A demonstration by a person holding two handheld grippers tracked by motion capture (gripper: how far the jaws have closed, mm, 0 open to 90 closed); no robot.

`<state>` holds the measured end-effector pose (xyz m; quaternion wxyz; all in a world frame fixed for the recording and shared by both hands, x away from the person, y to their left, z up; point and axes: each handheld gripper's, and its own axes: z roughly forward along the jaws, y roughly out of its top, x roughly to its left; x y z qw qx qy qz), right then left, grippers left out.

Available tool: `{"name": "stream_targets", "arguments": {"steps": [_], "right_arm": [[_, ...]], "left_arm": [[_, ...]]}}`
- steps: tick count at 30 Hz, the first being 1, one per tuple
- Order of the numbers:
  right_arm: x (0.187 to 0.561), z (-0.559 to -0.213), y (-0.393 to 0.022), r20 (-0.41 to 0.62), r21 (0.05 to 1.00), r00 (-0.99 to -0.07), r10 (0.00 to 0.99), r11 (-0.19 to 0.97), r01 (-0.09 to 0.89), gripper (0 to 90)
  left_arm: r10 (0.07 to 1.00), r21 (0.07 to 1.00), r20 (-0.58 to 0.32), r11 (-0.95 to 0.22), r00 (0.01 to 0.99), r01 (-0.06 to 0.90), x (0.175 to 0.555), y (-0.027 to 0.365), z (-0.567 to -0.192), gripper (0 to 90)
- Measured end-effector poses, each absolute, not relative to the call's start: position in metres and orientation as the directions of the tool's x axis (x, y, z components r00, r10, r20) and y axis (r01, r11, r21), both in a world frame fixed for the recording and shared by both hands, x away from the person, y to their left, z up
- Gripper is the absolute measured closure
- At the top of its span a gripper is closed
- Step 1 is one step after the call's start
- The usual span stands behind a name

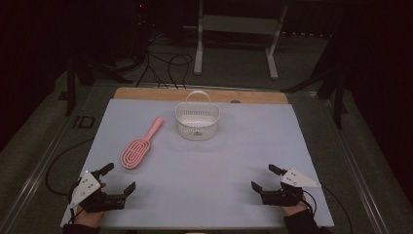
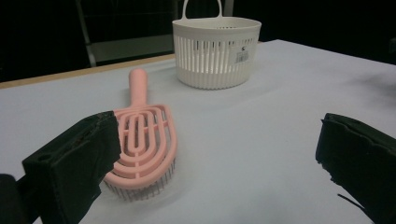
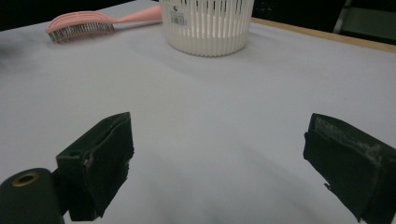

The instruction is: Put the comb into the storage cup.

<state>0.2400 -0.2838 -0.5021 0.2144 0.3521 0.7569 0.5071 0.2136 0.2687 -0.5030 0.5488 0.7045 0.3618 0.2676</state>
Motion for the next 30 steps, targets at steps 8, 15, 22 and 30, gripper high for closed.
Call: {"name": "stream_targets", "arguments": {"steps": [8, 15, 22, 30], "right_arm": [[0.2371, -0.4998, -0.2871, 0.025, 0.921, -0.664, 0.747, 0.241, 0.306, 8.3], [0.2369, -0.5008, -0.2887, 0.022, 0.921, -0.665, 0.746, 0.244, 0.304, 8.3], [0.2349, -0.4985, -0.2871, 0.015, 0.922, -0.657, 0.754, 0.244, 0.3, 8.7], [0.2329, -0.4959, -0.2849, 0.009, 0.927, -0.655, 0.755, 0.239, 0.288, 8.7]], "left_arm": [[0.797, 0.966, -0.025, -0.136, 0.604, 0.219, 0.2137, 0.2691, -0.5025, 0.0], [0.795, 0.965, -0.016, -0.147, 0.606, 0.218, 0.2137, 0.2683, -0.5023, 0.0], [0.786, 0.961, 0.008, -0.177, 0.618, 0.213, 0.2105, 0.2654, -0.5017, 0.0], [0.775, 0.961, 0.01, -0.183, 0.632, 0.21, 0.2093, 0.2615, -0.4963, 0.0]]}}
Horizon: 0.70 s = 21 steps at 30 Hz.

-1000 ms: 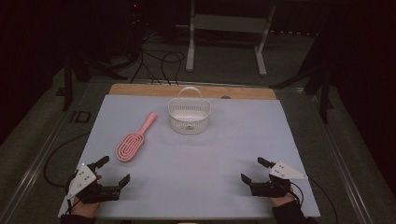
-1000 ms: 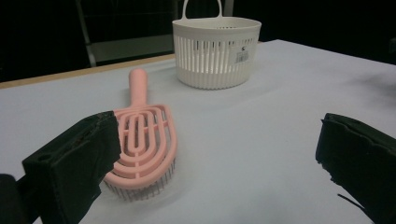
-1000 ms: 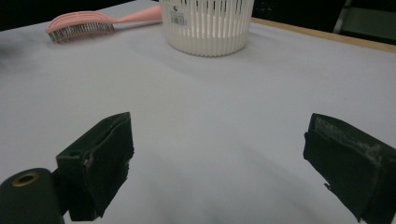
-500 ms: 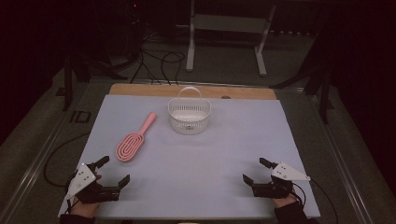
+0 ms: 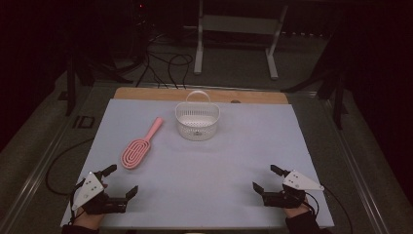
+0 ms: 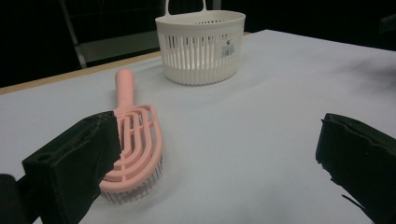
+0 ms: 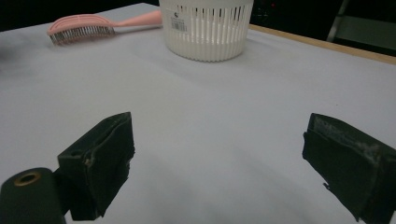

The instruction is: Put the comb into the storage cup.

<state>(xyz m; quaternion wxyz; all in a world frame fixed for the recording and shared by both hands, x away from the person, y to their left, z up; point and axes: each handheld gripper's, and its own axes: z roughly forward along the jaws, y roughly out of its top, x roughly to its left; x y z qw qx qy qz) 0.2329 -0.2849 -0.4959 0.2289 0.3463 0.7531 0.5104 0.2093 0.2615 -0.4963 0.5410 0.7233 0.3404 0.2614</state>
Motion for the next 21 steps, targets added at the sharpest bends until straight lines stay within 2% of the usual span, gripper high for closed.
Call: {"name": "stream_targets", "arguments": {"steps": [21], "right_arm": [[0.23, -0.493, -0.284, 0.013, 0.936, -0.66, 0.751, 0.223, 0.271, 8.7]], "left_arm": [[0.709, 0.959, 0.032, -0.222, 0.705, 0.179, 0.218, 0.251, -0.456, 0.0]]}}
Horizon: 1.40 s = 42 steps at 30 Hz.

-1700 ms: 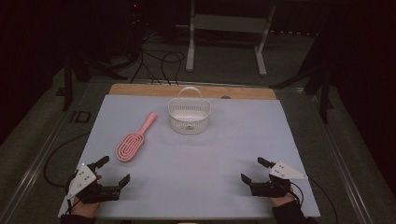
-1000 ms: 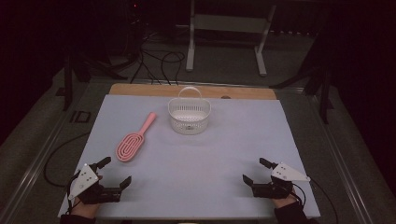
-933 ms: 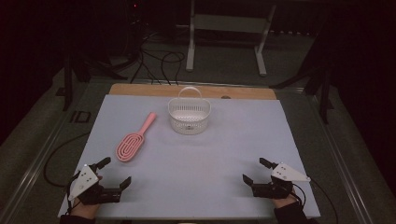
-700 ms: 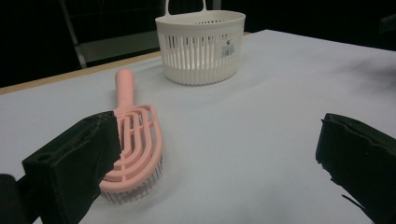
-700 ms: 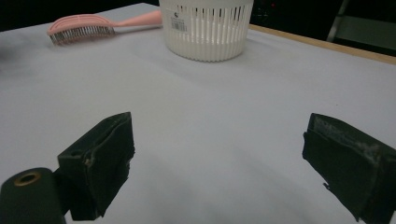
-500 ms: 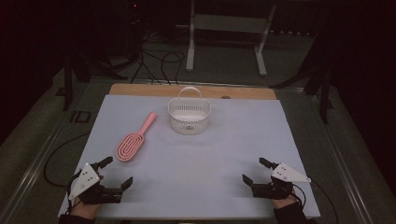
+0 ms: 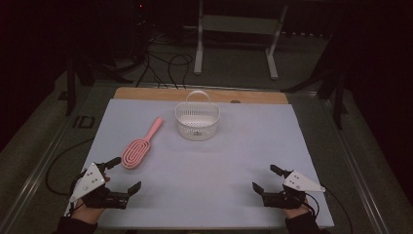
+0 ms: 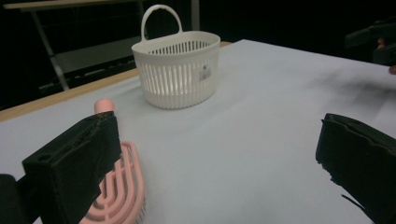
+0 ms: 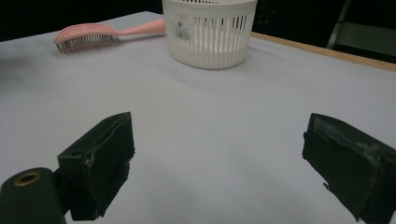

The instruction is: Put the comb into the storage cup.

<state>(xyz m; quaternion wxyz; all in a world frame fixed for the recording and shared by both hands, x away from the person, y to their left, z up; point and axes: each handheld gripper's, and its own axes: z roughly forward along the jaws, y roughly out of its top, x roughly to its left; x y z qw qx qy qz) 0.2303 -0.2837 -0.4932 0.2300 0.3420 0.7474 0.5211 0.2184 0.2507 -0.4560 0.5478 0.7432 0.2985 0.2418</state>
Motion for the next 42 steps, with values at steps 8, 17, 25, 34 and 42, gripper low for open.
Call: {"name": "stream_targets", "arguments": {"steps": [8, 17, 25, 34, 42], "right_arm": [[0.23, -0.493, -0.284, 0.021, 0.938, -0.661, 0.75, 0.213, 0.272, 8.7], [0.23, -0.492, -0.283, 0.029, 0.943, -0.661, 0.749, 0.2, 0.268, 8.7], [0.23, -0.492, -0.284, 0.03, 0.944, -0.661, 0.75, 0.196, 0.266, 8.7], [0.23, -0.492, -0.284, 0.037, 0.945, -0.661, 0.749, 0.19, 0.268, 8.7], [0.23, -0.492, -0.284, 0.036, 0.945, -0.664, 0.747, 0.19, 0.266, 8.7]], "left_arm": [[0.703, 0.962, 0.047, -0.224, 0.71, 0.158, 0.224, 0.254, -0.439, 0.0], [0.675, 0.958, 0.058, -0.244, 0.735, 0.149, 0.237, 0.25, -0.421, 0.0], [0.654, 0.952, 0.06, -0.266, 0.754, 0.155, 0.248, 0.245, -0.41, 0.0], [0.653, 0.947, 0.047, -0.27, 0.756, 0.175, 0.266, 0.241, -0.393, 0.0], [0.645, 0.925, -0.001, -0.289, 0.764, 0.245, 0.291, 0.235, -0.381, 0.0]]}}
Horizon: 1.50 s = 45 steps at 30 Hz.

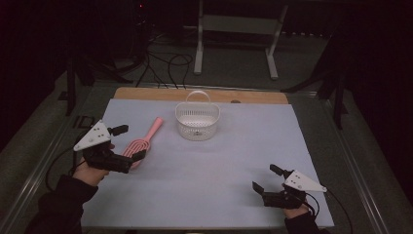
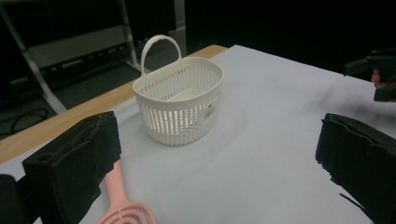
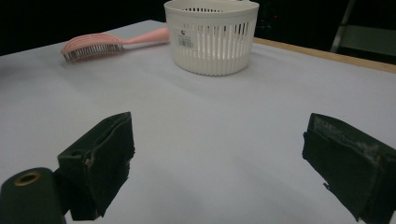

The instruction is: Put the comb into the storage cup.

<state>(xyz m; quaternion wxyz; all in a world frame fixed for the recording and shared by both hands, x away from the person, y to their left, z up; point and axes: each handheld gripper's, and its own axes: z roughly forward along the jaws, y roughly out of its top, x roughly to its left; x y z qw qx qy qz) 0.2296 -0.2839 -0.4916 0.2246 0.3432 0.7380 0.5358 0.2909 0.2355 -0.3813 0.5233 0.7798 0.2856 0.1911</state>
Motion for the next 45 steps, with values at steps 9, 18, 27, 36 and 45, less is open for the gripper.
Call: {"name": "stream_targets", "arguments": {"steps": [9, 18, 27, 36, 45], "right_arm": [[0.23, -0.492, -0.284, 0.046, 0.946, -0.667, 0.744, 0.183, 0.269, 8.8], [0.23, -0.492, -0.284, 0.042, 0.946, -0.668, 0.743, 0.186, 0.267, 8.8], [0.23, -0.492, -0.283, 0.051, 0.944, -0.671, 0.74, 0.183, 0.274, 8.8], [0.229, -0.492, -0.283, 0.049, 0.945, -0.673, 0.738, 0.183, 0.27, 8.8], [0.229, -0.491, -0.283, 0.056, 0.946, -0.674, 0.737, 0.176, 0.271, 8.8]], "left_arm": [[0.631, 0.898, 0.009, -0.347, 0.776, 0.271, 0.314, 0.221, -0.382, 3.1], [0.683, 0.89, 0.033, -0.352, 0.729, 0.29, 0.336, 0.222, -0.387, 15.5], [0.69, 0.87, 0.026, -0.373, 0.724, 0.324, 0.353, 0.223, -0.393, 28.5], [0.702, 0.826, 0.014, -0.409, 0.712, 0.387, 0.37, 0.214, -0.406, 47.9], [0.7, 0.786, 0.02, -0.452, 0.714, 0.421, 0.387, 0.205, -0.423, 67.9]]}}
